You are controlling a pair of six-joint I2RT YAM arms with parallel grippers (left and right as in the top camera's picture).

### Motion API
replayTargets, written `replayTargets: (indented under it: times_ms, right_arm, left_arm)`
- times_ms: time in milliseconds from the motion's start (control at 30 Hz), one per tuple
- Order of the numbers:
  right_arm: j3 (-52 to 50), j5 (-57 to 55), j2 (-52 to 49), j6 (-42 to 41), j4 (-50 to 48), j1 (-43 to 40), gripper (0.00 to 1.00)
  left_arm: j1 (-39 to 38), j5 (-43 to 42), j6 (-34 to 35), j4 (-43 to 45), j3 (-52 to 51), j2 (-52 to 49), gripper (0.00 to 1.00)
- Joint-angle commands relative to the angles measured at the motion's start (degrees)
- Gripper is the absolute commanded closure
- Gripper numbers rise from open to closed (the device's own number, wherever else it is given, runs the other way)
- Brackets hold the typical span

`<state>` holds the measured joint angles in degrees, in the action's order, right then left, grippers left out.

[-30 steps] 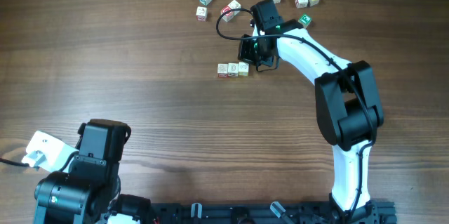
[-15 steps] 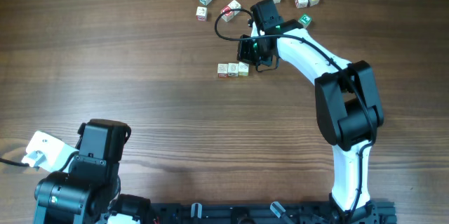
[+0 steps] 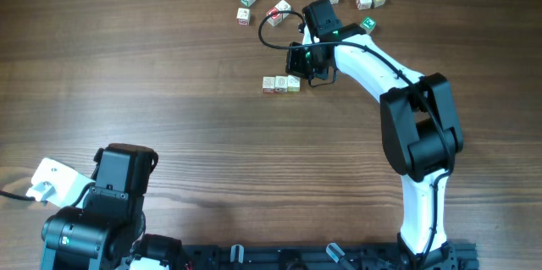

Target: Form a horizontal line

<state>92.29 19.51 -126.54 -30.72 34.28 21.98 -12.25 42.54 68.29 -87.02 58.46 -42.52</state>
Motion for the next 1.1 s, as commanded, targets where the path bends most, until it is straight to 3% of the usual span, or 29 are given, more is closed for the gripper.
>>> replayTargets:
  times_ms: [0,1067]
  right_arm:
    - [1.14,1.2,0.02,1.01,-0.04,0.35,0.96]
    - [1.14,2.05,0.02,2.23,0.28,0.35,0.95]
  left_arm:
    - [0.48,0.35,1.18,-0.04,-0.11,0.2,0.0]
    - [0.48,0.35,1.18,-0.04,-0.11,0.2,0.0]
